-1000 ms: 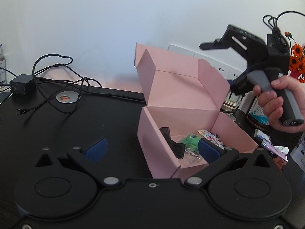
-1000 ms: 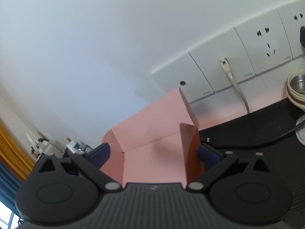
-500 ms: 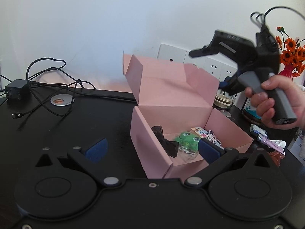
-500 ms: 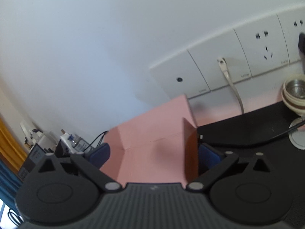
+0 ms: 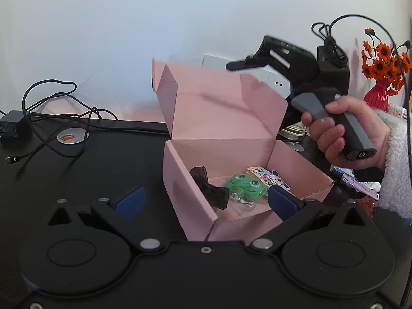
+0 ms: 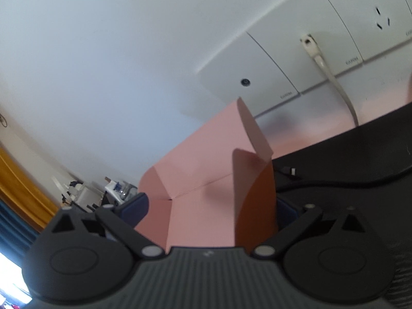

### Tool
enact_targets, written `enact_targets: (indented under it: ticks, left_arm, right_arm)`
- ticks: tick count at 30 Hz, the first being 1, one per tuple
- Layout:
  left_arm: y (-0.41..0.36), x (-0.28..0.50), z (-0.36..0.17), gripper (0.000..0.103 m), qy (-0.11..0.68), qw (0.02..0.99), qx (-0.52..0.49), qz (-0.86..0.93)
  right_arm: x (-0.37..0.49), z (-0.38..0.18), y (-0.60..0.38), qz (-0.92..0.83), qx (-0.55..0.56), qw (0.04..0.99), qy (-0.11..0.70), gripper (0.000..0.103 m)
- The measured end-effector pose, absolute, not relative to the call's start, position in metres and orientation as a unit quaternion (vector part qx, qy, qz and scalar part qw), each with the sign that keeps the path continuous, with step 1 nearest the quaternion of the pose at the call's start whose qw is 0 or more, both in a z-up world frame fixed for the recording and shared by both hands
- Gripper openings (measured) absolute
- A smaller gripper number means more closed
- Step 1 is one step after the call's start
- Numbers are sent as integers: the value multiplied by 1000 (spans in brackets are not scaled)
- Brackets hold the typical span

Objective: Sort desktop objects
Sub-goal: 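Fold the lid over the box opening with the right gripper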

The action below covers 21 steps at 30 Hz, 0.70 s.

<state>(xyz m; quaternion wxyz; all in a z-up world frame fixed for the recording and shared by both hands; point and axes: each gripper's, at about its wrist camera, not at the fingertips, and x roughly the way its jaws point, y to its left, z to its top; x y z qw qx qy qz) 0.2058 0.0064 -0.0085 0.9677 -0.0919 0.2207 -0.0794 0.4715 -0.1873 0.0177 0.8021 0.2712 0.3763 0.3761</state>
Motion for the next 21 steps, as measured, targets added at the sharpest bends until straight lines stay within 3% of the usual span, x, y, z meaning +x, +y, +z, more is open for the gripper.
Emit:
enact_targets:
  ticks: [11,21]
  left_arm:
    - [2,204,-7,103,213,971,-79,-75]
    - [-7,194,-3,103,175,981,-41,-67]
  right_arm:
    - [433,60,-198,393,217,822,349,101]
    - [388,63,-214,381,170,841,344,101]
